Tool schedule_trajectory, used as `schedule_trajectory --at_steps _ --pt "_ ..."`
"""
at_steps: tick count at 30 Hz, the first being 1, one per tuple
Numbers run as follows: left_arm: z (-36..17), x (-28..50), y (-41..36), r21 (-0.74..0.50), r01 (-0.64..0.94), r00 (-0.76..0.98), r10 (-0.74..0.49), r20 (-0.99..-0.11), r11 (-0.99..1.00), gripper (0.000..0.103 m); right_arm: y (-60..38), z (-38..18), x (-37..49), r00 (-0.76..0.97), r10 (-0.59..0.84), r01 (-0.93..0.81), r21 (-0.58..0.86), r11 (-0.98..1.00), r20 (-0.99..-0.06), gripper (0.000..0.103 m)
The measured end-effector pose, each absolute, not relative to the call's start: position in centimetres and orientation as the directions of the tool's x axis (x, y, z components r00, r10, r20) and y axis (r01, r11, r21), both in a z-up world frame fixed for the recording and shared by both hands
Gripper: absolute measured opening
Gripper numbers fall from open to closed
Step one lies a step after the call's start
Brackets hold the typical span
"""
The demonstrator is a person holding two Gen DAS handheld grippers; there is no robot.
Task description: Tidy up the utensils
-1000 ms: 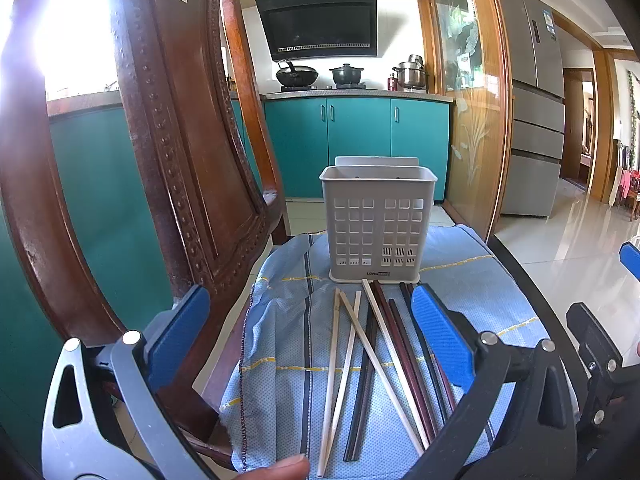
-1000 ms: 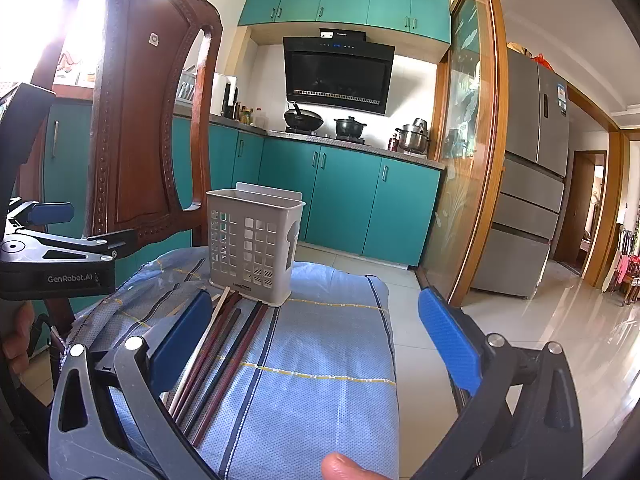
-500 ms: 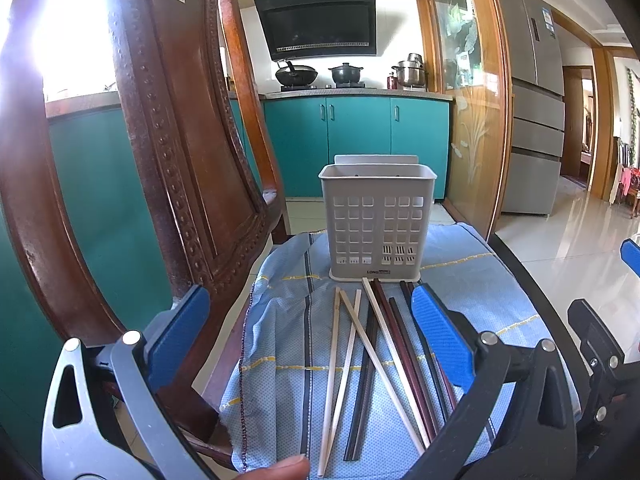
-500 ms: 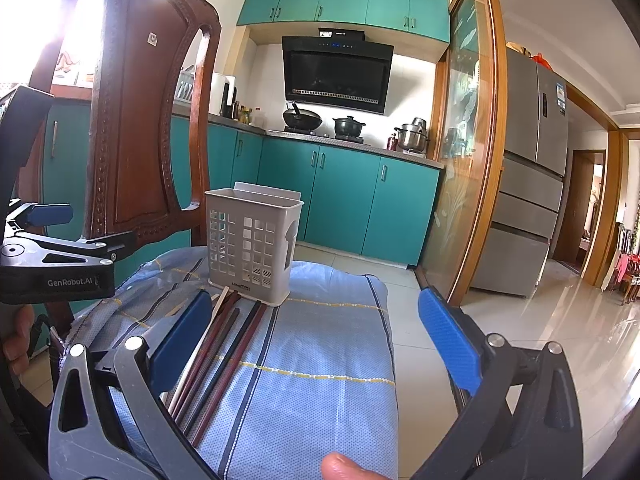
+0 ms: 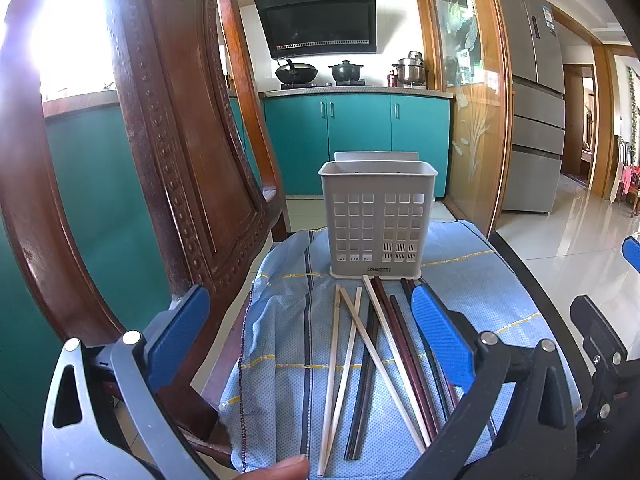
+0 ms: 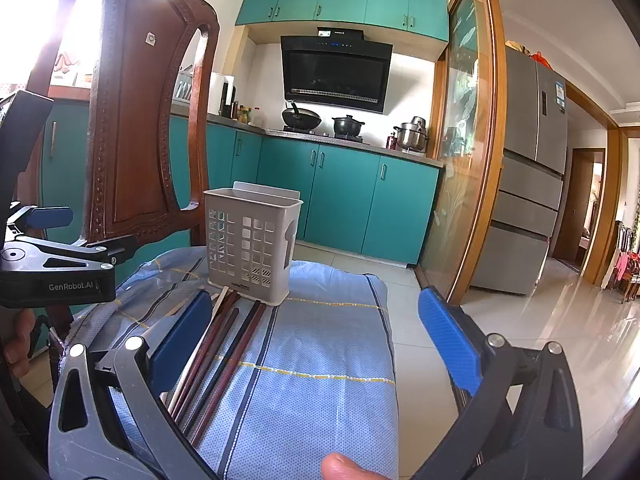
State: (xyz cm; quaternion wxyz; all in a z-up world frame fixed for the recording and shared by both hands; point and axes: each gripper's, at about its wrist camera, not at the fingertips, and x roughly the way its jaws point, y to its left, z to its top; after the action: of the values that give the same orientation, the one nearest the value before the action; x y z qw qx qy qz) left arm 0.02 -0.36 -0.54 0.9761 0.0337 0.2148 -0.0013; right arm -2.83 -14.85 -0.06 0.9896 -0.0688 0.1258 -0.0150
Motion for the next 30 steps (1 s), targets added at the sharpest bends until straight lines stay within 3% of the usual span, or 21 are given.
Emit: schedule_trajectory --at_steps 30 --pt "-0.99 0.27 -0.09 0.075 0.016 0.907 0.017 -0.422 0.997 0.100 -15.05 0.03 -2.89 0.967 -0.057 0.019 -0.154 0.988 -0.249 0.100"
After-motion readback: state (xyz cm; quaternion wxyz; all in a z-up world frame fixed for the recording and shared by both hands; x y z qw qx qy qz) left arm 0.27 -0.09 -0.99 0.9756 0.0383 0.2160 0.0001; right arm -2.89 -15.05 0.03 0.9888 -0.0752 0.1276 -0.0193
